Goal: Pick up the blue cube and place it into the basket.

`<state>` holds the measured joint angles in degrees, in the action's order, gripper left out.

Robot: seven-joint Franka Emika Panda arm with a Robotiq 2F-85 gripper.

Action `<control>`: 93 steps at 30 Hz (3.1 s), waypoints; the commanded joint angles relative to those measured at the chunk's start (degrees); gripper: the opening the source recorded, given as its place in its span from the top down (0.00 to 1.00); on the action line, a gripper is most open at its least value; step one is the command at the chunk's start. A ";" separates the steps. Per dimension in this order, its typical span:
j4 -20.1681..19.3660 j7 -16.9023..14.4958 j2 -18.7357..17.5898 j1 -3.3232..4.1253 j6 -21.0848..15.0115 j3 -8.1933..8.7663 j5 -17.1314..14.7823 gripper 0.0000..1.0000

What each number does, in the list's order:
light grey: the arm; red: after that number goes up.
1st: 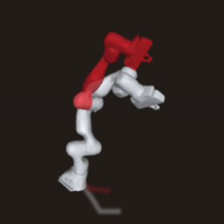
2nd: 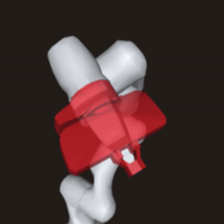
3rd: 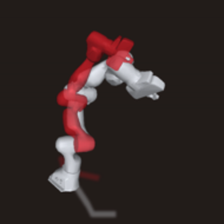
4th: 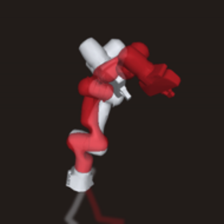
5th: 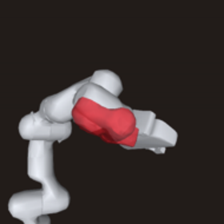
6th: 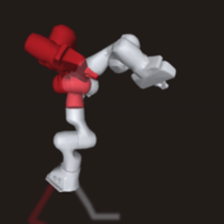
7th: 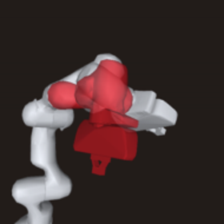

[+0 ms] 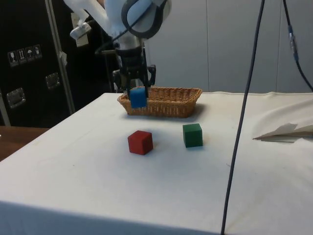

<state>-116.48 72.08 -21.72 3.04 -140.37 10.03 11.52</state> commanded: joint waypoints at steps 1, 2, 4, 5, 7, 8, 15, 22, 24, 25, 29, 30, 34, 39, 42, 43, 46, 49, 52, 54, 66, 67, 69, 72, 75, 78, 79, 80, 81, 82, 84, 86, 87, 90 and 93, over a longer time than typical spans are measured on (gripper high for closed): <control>0.00 -0.63 0.86 -0.17 0.57 0.11 0.00 0.98; 0.00 -0.63 0.86 -0.17 0.57 0.11 0.00 0.98; 0.00 -0.97 1.55 -0.17 1.09 0.34 0.06 0.98; -0.06 -1.15 1.95 -0.17 1.26 0.46 0.11 0.98; -0.17 -1.60 2.58 -0.23 1.55 0.63 0.11 0.98; -0.29 -2.18 3.27 -0.29 1.78 0.92 0.11 0.98; -1.32 -3.95 4.98 -0.40 1.55 1.95 -0.17 0.98; -2.12 -4.76 5.44 -0.74 1.03 2.12 -0.86 0.98; -2.01 -5.61 4.98 -1.26 0.80 2.23 -1.60 0.98; -2.01 -5.90 4.87 -1.38 0.74 2.29 -1.83 0.98; -1.95 -7.28 4.47 -1.60 0.29 2.58 -2.52 0.98; -1.95 -8.19 4.18 -1.72 -0.06 2.75 -2.81 0.98; -1.89 -9.80 3.78 -1.95 -0.80 3.04 -3.04 0.98; -1.95 -11.80 3.50 -2.18 -1.78 3.50 -3.04 0.98; -2.06 -13.18 3.44 -2.35 -2.41 3.72 -3.04 0.98; -2.12 -13.64 3.44 -2.41 -2.58 3.84 -3.04 0.98; -2.23 -15.07 3.50 -2.75 -2.98 4.13 -3.32 0.98; -2.35 -16.39 3.44 -3.04 -3.38 4.58 -4.07 0.98; -2.23 -17.88 3.21 -3.21 -3.38 5.21 -5.33 0.98; -2.06 -17.59 3.15 -2.58 -2.69 6.19 -4.76 0.98; -0.52 -26.93 0.29 -4.07 -3.15 9.05 -12.55 0.98; -0.34 -27.44 0.00 -4.13 -3.15 9.34 -12.83 0.98; -0.40 -26.81 -0.06 -3.38 -2.86 10.20 -12.09 0.98; 0.29 -28.99 -1.09 -4.24 -3.15 10.49 -13.69 0.98; 0.92 -29.85 -2.06 -4.35 -3.27 11.34 -13.81 0.98; 1.09 -29.28 -2.46 -3.78 -2.86 12.32 -12.95 0.98; 1.32 -30.31 -2.81 -4.47 -3.32 11.92 -13.92 0.98; 1.49 -30.42 -3.04 -4.53 -3.32 12.03 -13.92 0.98; 1.72 -30.65 -3.50 -4.53 -3.38 12.38 -13.98 0.98; 1.83 -30.83 -3.72 -4.58 -3.38 12.49 -14.04 0.98; 1.95 -30.88 -3.90 -4.58 -3.38 12.66 -14.04 0.98; 2.29 -31.23 -4.53 -4.76 -3.44 12.95 -14.15 0.98; 2.41 -31.34 -4.70 -4.81 -3.44 13.01 -14.21 0.98; 2.58 -31.51 -5.10 -4.81 -3.50 13.18 -14.38 0.98; 2.75 -31.63 -5.90 -4.93 -3.84 13.35 -14.55 0.98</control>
<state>-113.85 41.20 -27.50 -1.32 -143.64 23.95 -2.12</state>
